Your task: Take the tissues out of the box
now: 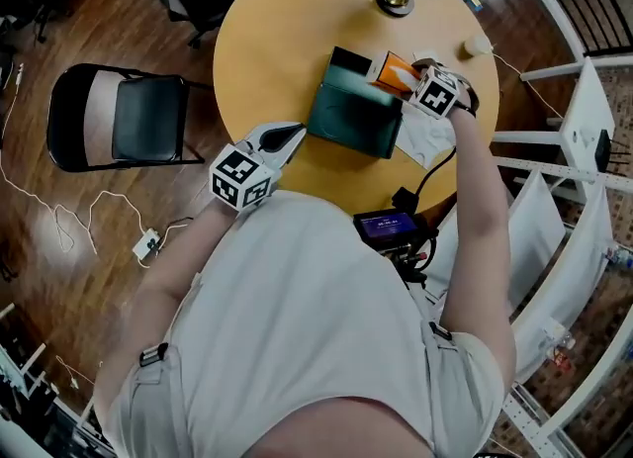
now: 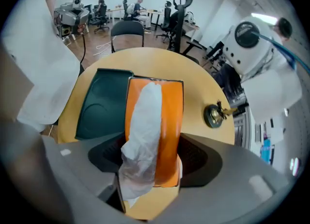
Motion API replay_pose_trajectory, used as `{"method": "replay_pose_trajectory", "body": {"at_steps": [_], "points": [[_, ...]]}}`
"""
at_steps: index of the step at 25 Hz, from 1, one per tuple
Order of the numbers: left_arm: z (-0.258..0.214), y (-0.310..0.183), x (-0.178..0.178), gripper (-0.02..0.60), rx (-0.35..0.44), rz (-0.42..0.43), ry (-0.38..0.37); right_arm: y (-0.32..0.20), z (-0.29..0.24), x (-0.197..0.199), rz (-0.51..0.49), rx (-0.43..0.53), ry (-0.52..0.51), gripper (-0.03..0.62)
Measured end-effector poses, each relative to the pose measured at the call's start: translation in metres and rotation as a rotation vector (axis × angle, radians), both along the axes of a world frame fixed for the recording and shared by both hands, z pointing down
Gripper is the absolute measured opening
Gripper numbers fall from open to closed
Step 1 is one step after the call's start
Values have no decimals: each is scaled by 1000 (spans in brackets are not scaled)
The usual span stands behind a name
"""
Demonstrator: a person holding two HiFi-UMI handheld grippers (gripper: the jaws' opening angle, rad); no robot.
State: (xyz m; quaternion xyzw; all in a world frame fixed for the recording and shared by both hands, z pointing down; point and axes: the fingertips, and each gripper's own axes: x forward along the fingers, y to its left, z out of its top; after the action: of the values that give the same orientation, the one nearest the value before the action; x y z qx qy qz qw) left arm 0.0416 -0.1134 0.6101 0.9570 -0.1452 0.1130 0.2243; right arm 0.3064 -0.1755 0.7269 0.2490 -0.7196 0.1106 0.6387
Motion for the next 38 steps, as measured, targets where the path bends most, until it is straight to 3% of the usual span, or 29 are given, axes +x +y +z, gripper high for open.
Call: {"method": "replay_pose_trajectory", "body": {"at_steps": [5, 9, 12, 16, 20, 24, 27, 29, 30, 32, 34, 36, 38], "points": [[1, 14, 19, 0, -3, 61, 5, 85, 23, 66, 197, -85, 31, 319], [4, 34, 37, 0, 2, 94, 4, 162, 52, 89, 342, -153, -5, 321], [14, 37, 48, 0, 31, 82, 6, 243, 67, 131, 417, -303, 199, 321], [25, 70, 56, 0, 10, 121, -29, 271, 92, 109, 232, -207, 215, 321], [20, 70, 55, 0, 55, 106, -38, 262, 116, 74, 81, -153, 187, 330], [19, 65, 56, 0, 65, 104, -36, 250, 116, 78, 116, -125, 176, 375], [21, 63, 57, 1, 60, 105, -34, 252, 87, 88, 172, -91, 165, 407], [20, 61, 57, 0, 57, 105, -29, 249, 51, 93, 198, -12, 173, 401], [19, 58, 58, 0, 58, 103, -27, 242, 31, 92, 217, 59, 158, 368], [14, 47, 59, 0, 66, 97, -18, 217, -13, 80, 300, 254, 45, 152], [7, 35, 61, 0, 74, 91, -7, 190, -60, 57, 428, 458, -179, 16], [1, 29, 65, 0, 83, 92, 3, 170, -100, 28, 533, 588, -475, -2], [-6, 26, 69, 0, 95, 102, 11, 158, -122, -4, 566, 624, -744, -2]]}}
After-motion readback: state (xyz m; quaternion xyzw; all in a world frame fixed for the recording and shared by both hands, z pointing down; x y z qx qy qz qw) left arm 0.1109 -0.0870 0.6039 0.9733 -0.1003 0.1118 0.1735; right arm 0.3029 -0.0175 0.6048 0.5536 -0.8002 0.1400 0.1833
